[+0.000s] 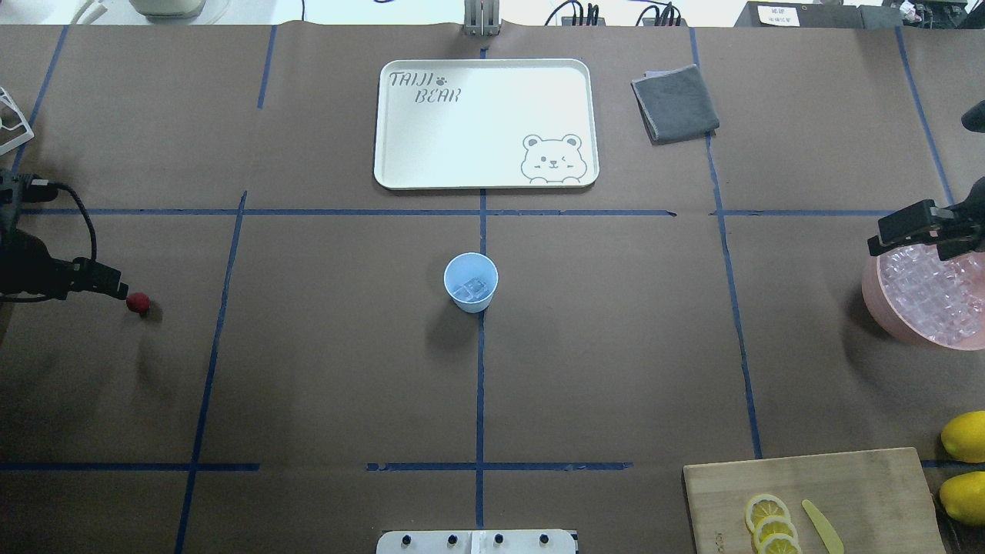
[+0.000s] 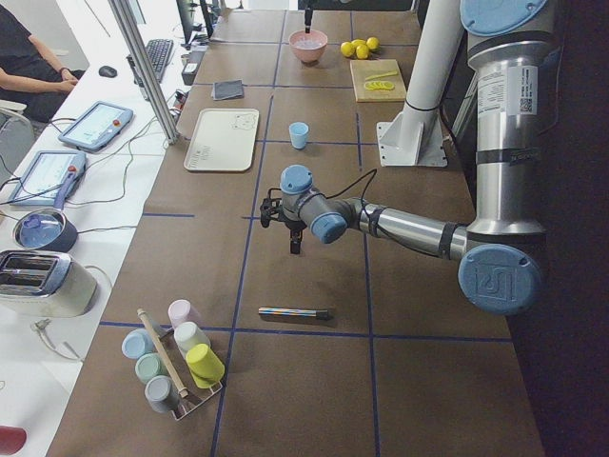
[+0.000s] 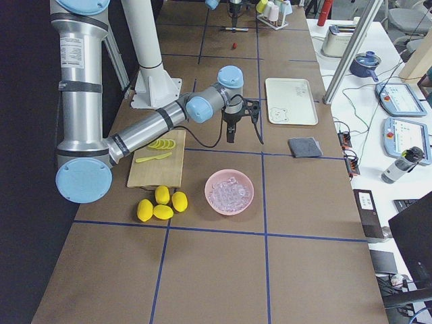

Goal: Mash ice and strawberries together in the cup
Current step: 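Move the left gripper over the red strawberry while the right gripper returns to the bowl, then lower the left gripper and close it on the red strawberry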

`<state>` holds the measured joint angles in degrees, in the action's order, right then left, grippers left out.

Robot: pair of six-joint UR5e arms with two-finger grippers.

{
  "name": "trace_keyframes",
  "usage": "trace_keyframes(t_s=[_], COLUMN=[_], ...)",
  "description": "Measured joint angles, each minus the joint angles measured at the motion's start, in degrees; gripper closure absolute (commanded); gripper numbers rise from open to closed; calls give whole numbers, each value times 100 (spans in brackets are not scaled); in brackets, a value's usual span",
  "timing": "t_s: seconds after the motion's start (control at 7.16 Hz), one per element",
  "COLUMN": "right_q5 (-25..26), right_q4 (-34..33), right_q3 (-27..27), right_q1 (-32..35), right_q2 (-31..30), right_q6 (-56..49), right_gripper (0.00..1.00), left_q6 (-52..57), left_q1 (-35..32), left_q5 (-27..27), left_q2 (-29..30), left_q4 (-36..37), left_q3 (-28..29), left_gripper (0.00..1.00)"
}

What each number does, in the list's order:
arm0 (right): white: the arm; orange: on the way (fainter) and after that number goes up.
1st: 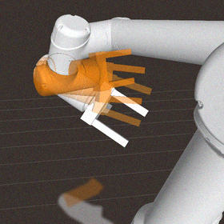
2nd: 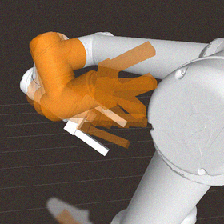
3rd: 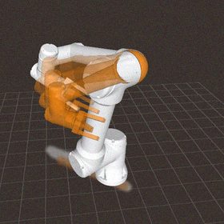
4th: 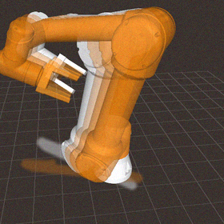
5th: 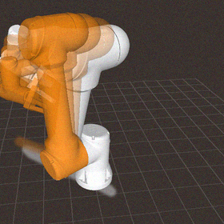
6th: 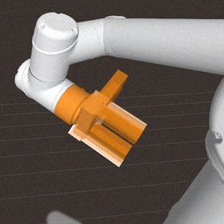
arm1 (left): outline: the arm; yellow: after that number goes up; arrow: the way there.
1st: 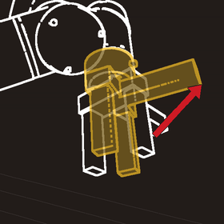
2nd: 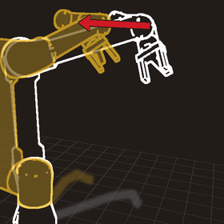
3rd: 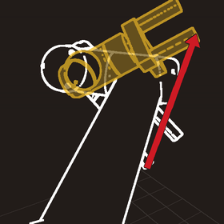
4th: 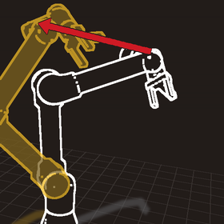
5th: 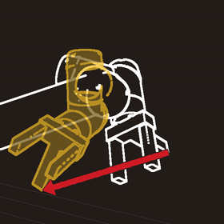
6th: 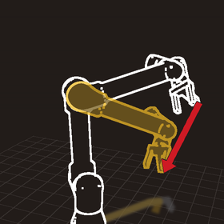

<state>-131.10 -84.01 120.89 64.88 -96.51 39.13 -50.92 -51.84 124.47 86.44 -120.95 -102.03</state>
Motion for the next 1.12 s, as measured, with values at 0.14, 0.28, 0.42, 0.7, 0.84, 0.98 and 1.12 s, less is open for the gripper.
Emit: trace_keyframes(t_s=[0.14,0.28,0.42,0.7,0.84,0.98,1.12], right_q5=[-17,-20,-21,-21,-23,-25,-23], right_q4=[-1,-1,-1,-1,-1,-1,-1], right_q3=[-24,-33,-35,-28,-27,-26,-30], right_q1=[113,166,188,198,208,215,216], right_q2=[-137,-191,-210,-221,-221,-220,-219], right_q6=[-291,-408,-449,-466,-467,-468,-468], right_gripper=[1,1,1,1,1,1,1], left_q6=[-57,-76,-79,-83,-86,-88,-87], left_q1=[185,300,361,430,449,468,492], left_q5=[-231,-334,-389,-502,-525,-533,-538], left_q2=[87,188,299,380,393,396,398], left_q4=[-1,-4,-10,-18,-22,-24,-25], left_q3=[92,221,358,545,586,604,613], left_gripper=[0,0,0,0,0,0,0])
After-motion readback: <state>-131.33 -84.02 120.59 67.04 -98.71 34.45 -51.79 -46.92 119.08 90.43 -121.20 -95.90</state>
